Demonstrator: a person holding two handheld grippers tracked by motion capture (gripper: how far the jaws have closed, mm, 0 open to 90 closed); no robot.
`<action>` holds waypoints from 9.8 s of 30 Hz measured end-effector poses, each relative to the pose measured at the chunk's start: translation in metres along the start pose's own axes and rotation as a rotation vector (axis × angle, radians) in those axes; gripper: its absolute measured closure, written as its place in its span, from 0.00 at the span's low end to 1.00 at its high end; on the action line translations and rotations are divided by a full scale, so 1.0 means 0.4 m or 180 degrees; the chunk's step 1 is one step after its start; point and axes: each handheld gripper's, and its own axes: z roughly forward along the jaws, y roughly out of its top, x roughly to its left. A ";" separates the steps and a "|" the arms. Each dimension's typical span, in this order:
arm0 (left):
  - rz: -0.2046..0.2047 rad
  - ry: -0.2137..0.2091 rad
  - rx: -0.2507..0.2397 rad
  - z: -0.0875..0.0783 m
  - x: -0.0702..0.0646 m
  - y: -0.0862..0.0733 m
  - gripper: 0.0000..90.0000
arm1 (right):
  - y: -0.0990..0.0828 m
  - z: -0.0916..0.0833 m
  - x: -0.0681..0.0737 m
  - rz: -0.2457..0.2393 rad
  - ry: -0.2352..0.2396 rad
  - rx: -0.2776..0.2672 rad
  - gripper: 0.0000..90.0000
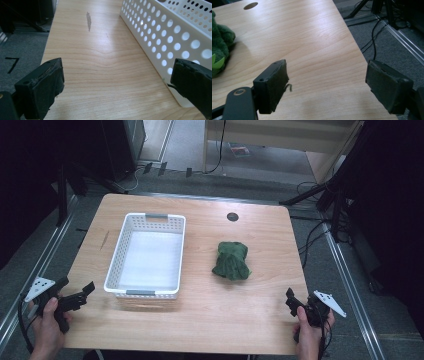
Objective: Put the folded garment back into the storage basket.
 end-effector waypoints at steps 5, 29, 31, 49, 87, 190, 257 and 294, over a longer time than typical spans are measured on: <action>-0.0021 -0.0052 0.0000 0.000 0.000 -0.001 0.00 | 0.019 -0.008 0.018 0.0021 -0.0084 -0.0021 0.22; -0.0069 -0.0064 -0.0009 -0.001 0.002 -0.002 0.00 | 0.132 -0.037 0.307 -0.0319 0.0280 0.0063 0.14; -0.0073 -0.0064 -0.0005 -0.001 0.002 -0.002 0.00 | 0.136 -0.030 0.320 -0.0299 0.0321 0.0105 0.14; -0.0061 -0.0062 0.0017 -0.001 0.003 -0.002 0.00 | 0.153 0.070 0.480 -0.0490 0.0564 0.0323 0.14; -0.0067 -0.0073 0.0021 -0.001 0.004 -0.001 0.00 | 0.134 0.254 0.550 -0.0445 0.0406 0.1043 0.00; -0.0087 -0.0072 0.0022 0.000 0.005 -0.001 0.00 | 0.199 0.084 0.912 -0.0674 0.1007 0.0472 0.25; -0.0080 -0.0068 0.0027 0.000 0.005 -0.001 0.00 | 0.039 0.215 1.153 -0.1035 0.1131 0.1242 0.13; -0.0082 -0.0064 0.0037 0.000 0.005 -0.001 0.00 | 0.179 0.087 0.942 -0.0927 0.1266 0.0457 0.14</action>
